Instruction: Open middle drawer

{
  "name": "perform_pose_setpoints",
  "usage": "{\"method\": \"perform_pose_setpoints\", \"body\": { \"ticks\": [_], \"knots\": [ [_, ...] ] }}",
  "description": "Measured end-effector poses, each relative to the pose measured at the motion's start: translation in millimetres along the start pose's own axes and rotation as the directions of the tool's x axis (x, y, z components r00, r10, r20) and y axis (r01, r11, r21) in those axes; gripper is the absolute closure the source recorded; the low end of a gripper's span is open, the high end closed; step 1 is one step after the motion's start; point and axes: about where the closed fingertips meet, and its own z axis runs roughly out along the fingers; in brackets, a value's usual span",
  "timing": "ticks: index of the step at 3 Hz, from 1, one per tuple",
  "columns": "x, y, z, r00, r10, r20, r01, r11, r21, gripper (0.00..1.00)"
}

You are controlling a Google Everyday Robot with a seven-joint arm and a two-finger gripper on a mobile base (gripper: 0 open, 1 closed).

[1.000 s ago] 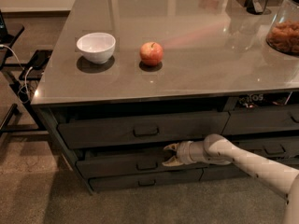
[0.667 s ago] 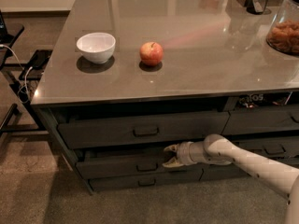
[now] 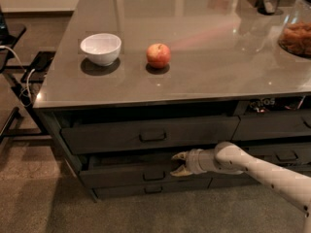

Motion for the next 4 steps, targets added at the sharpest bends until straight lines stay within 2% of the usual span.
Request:
{"method": "perform_pose_setpoints", "body": {
  "ticks": [3,4],
  "knots": [
    [-2,13,-5,1.000,0.010,0.002,-0.010,0.9999,0.002,1.00],
    [-2,13,-5,1.000,0.010,0.002,-0.010,0.9999,0.002,0.81]
  ]
}}
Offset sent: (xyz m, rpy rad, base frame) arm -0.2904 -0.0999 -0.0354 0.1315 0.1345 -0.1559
